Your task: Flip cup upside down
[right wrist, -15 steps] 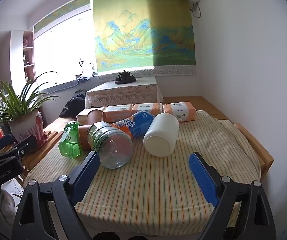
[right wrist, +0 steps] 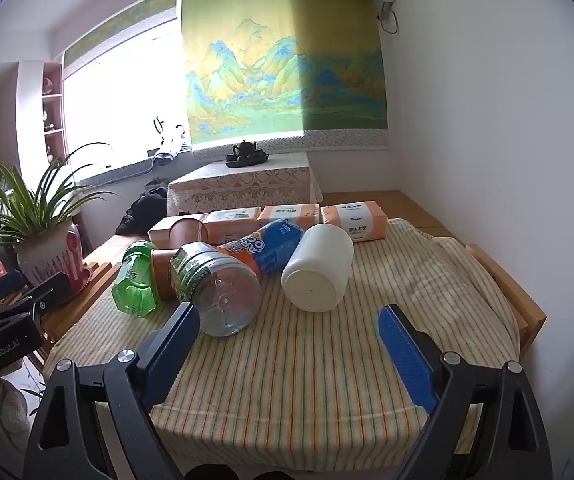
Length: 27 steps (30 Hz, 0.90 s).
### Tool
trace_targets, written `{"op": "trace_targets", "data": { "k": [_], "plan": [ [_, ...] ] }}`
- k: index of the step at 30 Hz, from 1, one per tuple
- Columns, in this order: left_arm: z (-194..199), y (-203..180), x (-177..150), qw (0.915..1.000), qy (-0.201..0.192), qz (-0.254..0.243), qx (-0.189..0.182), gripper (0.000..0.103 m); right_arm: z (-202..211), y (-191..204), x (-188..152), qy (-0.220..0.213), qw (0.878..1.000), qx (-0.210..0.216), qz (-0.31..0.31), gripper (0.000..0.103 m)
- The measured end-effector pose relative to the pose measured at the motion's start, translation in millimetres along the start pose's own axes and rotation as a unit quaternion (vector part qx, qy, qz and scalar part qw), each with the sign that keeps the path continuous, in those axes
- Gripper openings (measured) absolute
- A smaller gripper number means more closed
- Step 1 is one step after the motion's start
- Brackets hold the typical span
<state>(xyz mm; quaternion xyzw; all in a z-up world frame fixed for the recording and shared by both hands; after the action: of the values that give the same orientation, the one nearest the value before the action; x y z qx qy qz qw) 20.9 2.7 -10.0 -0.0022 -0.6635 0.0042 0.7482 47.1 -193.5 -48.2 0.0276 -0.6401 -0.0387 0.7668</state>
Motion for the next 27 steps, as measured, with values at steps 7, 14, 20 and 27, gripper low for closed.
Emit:
{"op": "trace_targets", "data": {
  "k": [7, 14, 20, 27],
  "plan": [
    [-2.0, -0.7, -1.8, 1.0000, 0.002, -0.001, 0.000, 0.102, 5.1, -3.7, 1.4, -0.002, 1.000, -0.001, 0.000, 0.089],
    [-2.7, -1.5, -2.3, 1.0000, 0.003, -0.002, 0.000, 0.102, 5.4, -3.8, 0.2, 0.001, 1.000, -0.001, 0.000, 0.089],
    [-2.4, -2.5, -2.6, 1.0000, 0.003, -0.004, -0.001, 0.102, 4.6, -3.2, -0.9, 0.004, 1.000, -0.001, 0.003, 0.089],
    [-2.4, -2.6, -2.6, 1.0000, 0.003, -0.004, -0.002, 0.102, 4.6, -3.3, -0.3, 0.003, 1.000, -0.001, 0.002, 0.089]
  ]
}}
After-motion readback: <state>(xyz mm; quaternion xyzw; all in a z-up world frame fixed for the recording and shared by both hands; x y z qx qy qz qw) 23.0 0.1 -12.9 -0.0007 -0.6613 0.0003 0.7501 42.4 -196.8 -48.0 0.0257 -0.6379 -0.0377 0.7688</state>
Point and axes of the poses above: each gripper's, at about its wrist camera, not at the fingertips, and z roughly against the way its jaws point, y to its left, x to its top, the point moved 2 cm from there along -z, roughly the way its jaws point, and after that the axes turned 15 degrees about -y, right-handed, at the moved point
